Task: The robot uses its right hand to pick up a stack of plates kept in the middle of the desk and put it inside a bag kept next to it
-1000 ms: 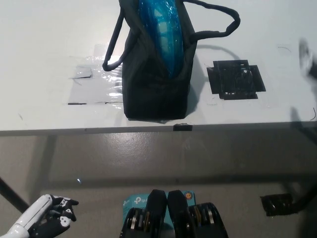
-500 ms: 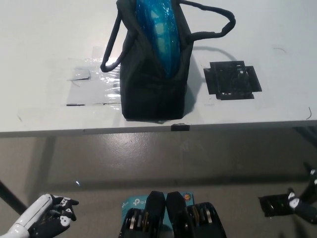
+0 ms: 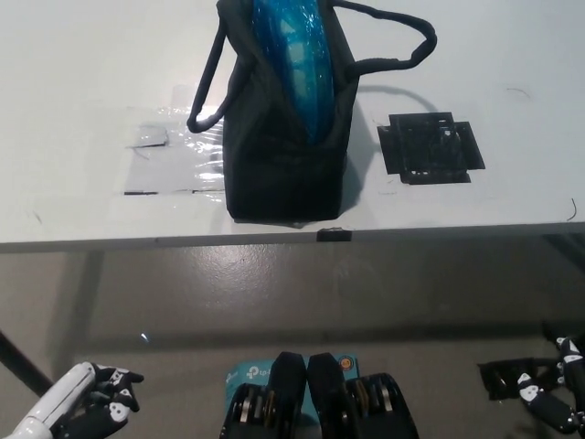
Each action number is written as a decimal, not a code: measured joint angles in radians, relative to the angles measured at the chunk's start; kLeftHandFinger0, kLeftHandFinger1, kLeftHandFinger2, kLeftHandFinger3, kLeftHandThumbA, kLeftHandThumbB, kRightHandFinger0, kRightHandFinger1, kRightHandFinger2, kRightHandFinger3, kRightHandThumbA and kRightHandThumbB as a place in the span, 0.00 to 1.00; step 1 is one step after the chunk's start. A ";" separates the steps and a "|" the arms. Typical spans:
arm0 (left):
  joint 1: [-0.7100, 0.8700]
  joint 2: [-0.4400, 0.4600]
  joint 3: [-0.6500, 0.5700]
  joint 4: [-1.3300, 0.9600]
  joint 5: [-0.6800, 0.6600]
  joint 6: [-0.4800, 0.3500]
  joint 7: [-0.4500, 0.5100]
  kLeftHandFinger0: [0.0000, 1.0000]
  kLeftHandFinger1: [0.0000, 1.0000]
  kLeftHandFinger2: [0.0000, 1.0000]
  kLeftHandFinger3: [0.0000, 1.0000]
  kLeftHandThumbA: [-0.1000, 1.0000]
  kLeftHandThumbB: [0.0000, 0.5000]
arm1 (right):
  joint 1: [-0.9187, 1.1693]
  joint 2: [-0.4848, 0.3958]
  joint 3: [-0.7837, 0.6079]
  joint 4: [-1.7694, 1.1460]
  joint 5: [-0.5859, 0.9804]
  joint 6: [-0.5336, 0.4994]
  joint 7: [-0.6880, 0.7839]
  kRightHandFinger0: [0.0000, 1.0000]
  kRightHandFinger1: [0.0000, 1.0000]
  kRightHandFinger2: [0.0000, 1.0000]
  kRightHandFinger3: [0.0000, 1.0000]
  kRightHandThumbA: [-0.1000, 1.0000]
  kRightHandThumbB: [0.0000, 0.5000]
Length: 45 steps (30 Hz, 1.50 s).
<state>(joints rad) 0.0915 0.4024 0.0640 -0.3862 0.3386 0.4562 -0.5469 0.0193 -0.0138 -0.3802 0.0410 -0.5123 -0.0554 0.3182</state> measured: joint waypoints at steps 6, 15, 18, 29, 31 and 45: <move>0.025 0.017 0.007 -0.019 0.032 0.001 -0.046 0.82 0.83 0.88 0.88 0.00 0.02 | 0.041 -0.044 0.038 -0.018 0.061 -0.054 -0.063 0.57 0.67 0.77 0.91 0.40 0.50; 0.028 0.014 0.045 -0.029 0.106 0.001 -0.152 0.82 0.84 0.89 0.89 0.00 0.01 | 0.065 -0.066 0.094 -0.054 0.078 -0.053 -0.113 0.50 0.60 0.69 0.93 0.36 0.46; 0.029 0.003 0.065 -0.034 0.132 0.001 -0.178 0.79 0.82 0.86 0.89 0.00 0.00 | 0.068 -0.076 0.108 -0.062 0.078 -0.050 -0.126 0.49 0.59 0.68 0.94 0.34 0.43; 0.035 -0.026 0.096 -0.055 0.190 0.001 -0.246 0.77 0.81 0.84 0.87 0.00 0.01 | 0.099 -0.105 0.154 -0.118 0.080 -0.034 -0.149 0.44 0.55 0.66 0.92 0.28 0.42; 0.039 -0.026 0.098 -0.070 0.189 0.001 -0.245 0.77 0.81 0.84 0.87 0.00 0.01 | 0.101 -0.110 0.162 -0.121 0.081 -0.033 -0.150 0.44 0.55 0.66 0.92 0.28 0.42; 0.088 -0.027 0.109 -0.105 0.210 0.001 -0.235 0.75 0.77 0.81 0.92 0.00 0.02 | 0.121 -0.163 0.220 -0.154 0.085 0.010 -0.152 0.51 0.57 0.70 1.00 0.31 0.41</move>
<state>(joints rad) 0.1797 0.3750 0.1730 -0.4913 0.5485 0.4569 -0.7817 0.1399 -0.1767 -0.1605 -0.1128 -0.4275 -0.0452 0.1666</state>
